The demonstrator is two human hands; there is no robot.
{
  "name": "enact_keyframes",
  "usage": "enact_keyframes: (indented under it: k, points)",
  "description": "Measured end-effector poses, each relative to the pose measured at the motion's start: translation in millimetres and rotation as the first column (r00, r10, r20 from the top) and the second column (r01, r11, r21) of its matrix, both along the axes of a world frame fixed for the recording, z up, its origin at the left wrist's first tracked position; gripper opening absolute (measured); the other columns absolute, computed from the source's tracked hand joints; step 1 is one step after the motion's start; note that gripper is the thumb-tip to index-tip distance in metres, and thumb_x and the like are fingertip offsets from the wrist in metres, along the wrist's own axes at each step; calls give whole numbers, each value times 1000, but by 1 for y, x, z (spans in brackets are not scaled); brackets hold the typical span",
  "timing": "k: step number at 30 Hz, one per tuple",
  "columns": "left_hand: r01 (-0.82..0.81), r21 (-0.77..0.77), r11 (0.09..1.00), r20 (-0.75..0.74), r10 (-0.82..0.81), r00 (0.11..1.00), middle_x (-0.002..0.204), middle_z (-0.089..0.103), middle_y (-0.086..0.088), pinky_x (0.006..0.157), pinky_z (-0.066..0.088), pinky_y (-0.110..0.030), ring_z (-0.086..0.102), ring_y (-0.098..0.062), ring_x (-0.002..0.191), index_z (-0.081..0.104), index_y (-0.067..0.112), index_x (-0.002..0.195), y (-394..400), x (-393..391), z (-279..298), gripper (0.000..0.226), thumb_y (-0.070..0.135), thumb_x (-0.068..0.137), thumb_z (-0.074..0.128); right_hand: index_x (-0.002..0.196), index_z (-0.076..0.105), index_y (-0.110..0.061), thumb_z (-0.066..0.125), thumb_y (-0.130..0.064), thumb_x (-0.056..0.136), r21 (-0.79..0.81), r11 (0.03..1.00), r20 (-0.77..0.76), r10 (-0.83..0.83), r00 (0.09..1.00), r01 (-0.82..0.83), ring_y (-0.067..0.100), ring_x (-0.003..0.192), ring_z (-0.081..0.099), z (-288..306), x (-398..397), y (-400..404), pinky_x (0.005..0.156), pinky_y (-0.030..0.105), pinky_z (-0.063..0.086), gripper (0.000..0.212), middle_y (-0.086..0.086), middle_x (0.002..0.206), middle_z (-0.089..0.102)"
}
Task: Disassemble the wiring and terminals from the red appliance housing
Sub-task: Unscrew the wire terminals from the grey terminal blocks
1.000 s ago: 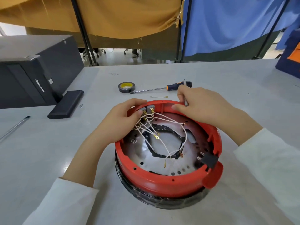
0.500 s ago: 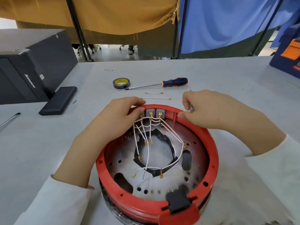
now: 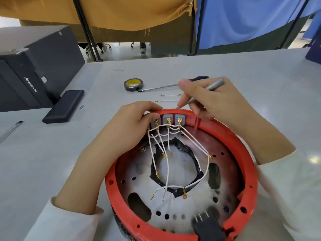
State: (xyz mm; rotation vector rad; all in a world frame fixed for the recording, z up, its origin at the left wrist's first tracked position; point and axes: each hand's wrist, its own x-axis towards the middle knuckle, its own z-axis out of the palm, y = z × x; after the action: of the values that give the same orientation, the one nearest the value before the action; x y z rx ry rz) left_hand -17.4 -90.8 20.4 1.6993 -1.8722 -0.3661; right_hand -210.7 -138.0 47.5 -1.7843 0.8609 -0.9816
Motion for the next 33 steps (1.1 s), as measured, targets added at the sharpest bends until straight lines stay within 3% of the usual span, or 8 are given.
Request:
enact_keyframes:
  k: [5,8,16,23,28,33]
  points:
    - [-15,5,1000,-22,15,1000,80,49,32,66,31,5,46,24,69,62,35,111,1,-2,-1,21,27,96,49,71,53,-10,60,-29,92,26,999,-22,-31,999,32,8,32,38,-10,-6,0,38,14,32,29,5,44,52]
    - [-21,14,1000,-27,21,999,79,50,31,66,31,4,46,24,69,62,36,111,2,-3,0,21,28,96,50,65,43,-14,64,-29,90,-48,993,-21,-109,994,108,6,31,39,-12,-6,-1,39,11,32,36,3,44,54]
    - [-14,10,1000,-44,15,999,72,51,33,62,32,3,48,21,69,62,37,109,3,-2,-1,20,28,96,50,60,39,-15,60,-27,93,-165,966,-30,-206,978,198,7,32,38,-17,-7,-1,42,11,31,40,3,40,52]
    - [5,20,1000,-51,-4,999,70,51,46,62,33,1,51,15,69,60,40,106,2,-1,-2,19,29,95,50,62,41,-17,60,-29,91,-232,950,-108,-240,965,211,7,36,43,-18,-6,3,45,11,34,37,0,42,53]
    - [5,14,1000,-44,-4,999,70,51,45,61,33,2,50,18,69,60,40,106,2,-1,-3,19,29,95,49,62,41,-23,63,-32,87,-347,913,-204,-299,932,217,8,43,48,-19,-5,6,47,16,39,34,-2,61,60]
    - [6,-2,1000,-39,-6,999,72,52,31,63,33,2,49,20,71,59,40,106,2,-1,-3,18,29,95,49,62,41,-24,63,-28,87,-250,949,-171,-239,956,193,5,37,46,-18,-6,2,43,10,35,34,-7,43,53]
